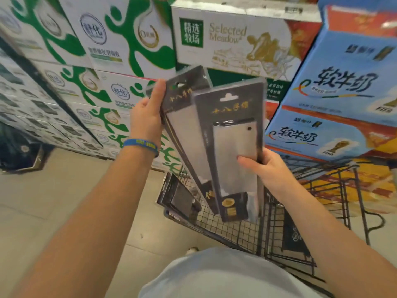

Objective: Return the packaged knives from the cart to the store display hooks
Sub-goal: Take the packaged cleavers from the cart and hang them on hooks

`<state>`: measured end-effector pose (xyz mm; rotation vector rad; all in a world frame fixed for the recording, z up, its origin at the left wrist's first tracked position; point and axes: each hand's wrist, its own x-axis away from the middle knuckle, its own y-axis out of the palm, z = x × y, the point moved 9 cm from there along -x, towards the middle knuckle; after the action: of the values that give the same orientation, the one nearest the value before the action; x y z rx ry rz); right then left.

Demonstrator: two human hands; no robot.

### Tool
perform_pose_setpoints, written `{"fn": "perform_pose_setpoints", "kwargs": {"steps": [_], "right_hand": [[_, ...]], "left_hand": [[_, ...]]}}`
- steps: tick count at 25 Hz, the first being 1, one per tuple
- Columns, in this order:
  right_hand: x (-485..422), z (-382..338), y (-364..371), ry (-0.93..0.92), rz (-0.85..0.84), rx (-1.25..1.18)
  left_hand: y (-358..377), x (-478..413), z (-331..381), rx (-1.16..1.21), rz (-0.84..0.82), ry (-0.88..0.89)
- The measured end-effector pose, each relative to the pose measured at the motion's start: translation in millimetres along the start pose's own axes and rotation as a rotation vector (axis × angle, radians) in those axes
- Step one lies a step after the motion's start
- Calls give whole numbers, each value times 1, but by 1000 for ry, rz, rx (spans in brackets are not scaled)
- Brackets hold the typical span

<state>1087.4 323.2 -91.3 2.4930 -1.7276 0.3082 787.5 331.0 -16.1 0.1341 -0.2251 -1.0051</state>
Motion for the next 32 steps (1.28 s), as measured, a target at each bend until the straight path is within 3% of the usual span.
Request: {"fn": "perform_pose_setpoints", "kwargs": {"steps": [4,7,9,13,16,19,24,28,32], "right_hand": [[10,-2,36,12,27,-40],[25,13,29,60,136,-100],[35,21,16,86,214,-169],[58,43,-5,131,354,-154],[97,73,-33,158,532,-136],[168,109,-91,218,890,-307],[305,133,-183,284,1321,-337],[418,136,-236,280,1531,-331],[541,136,-288,261,1638,-301]], "left_hand": [[11,-12,0,81,40,-78],[33,-2,-45,193,-216,-225],[46,39,-101,132,-379,-335],[41,110,-189,4,-377,-495],[61,104,-193,-174,-444,-363],[85,111,-189,-444,-454,-171],[143,179,-217,-506,-599,-320],[226,267,-212,-552,-807,-144],[318,391,-215,-617,-1025,2]]}}
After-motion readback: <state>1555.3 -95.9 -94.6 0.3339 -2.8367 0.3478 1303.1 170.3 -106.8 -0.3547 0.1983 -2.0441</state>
